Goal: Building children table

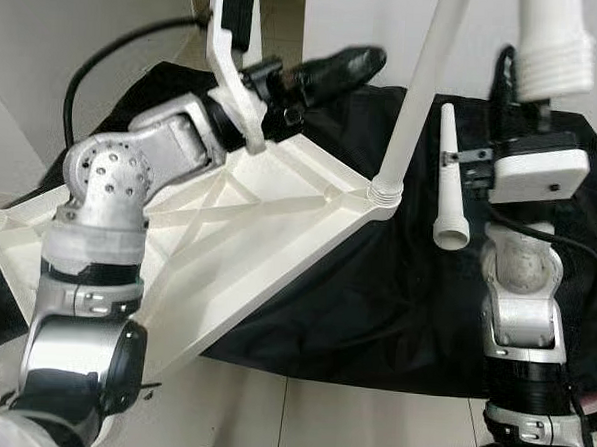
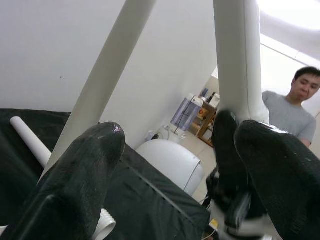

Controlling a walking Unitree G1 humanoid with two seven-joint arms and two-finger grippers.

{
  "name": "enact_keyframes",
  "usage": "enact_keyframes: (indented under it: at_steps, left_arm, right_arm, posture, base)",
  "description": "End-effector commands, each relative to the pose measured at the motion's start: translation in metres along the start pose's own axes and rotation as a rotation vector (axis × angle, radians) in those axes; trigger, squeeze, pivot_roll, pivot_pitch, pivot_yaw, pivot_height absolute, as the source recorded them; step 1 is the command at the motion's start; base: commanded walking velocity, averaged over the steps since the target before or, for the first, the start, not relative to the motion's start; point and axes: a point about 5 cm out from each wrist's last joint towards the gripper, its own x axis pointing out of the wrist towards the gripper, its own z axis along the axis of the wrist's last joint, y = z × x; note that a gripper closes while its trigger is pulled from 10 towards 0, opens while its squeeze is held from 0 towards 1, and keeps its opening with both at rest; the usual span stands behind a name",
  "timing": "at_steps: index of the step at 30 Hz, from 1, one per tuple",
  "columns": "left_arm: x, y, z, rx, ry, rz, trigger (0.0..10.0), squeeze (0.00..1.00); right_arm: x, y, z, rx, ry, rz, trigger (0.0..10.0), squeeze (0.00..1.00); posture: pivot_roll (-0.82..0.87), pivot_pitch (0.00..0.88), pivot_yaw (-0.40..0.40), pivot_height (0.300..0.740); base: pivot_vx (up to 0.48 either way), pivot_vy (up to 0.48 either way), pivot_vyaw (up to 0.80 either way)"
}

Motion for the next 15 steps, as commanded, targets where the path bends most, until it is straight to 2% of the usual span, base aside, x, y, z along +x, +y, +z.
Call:
enact_keyframes:
  at_steps: [1, 3, 9, 13, 15]
  left_arm:
    - [-0.003, -0.019, 0.007, 0.010, -0.012, -0.365, 10.0, 0.00]
    - [0.000, -0.019, 0.012, 0.012, -0.028, -0.377, 10.0, 0.00]
    - [0.002, -0.018, 0.016, 0.018, -0.037, -0.401, 10.0, 0.00]
    - [0.010, -0.010, 0.010, -0.055, -0.037, -0.360, 10.0, 0.00]
    - [0.012, -0.009, 0.007, -0.056, -0.025, -0.357, 10.0, 0.00]
  right_arm:
    - [-0.003, 0.005, 0.001, 0.014, -0.004, 0.021, 10.0, 0.00]
    - [-0.011, 0.019, -0.003, 0.052, 0.029, 0.097, 10.0, 0.00]
    - [-0.026, 0.037, -0.008, 0.074, 0.051, 0.202, 10.0, 0.00]
    - [-0.043, 0.053, -0.011, 0.049, 0.052, 0.299, 10.0, 0.00]
    - [-0.048, 0.057, -0.011, 0.043, 0.053, 0.316, 10.0, 0.00]
  posture:
    - [-0.04, 0.048, 0.032, 0.740]
    - [-0.04, 0.044, 0.030, 0.740]
    - [-0.04, 0.033, 0.031, 0.740]
    - [-0.05, 0.020, 0.032, 0.740]
    - [-0.05, 0.018, 0.033, 0.740]
  base:
    - [0.000, 0.000, 0.00]
    - [0.000, 0.000, 0.00]
    - [0.000, 0.000, 0.00]
    - [0.000, 0.000, 0.00]
    - [0.000, 0.000, 0.00]
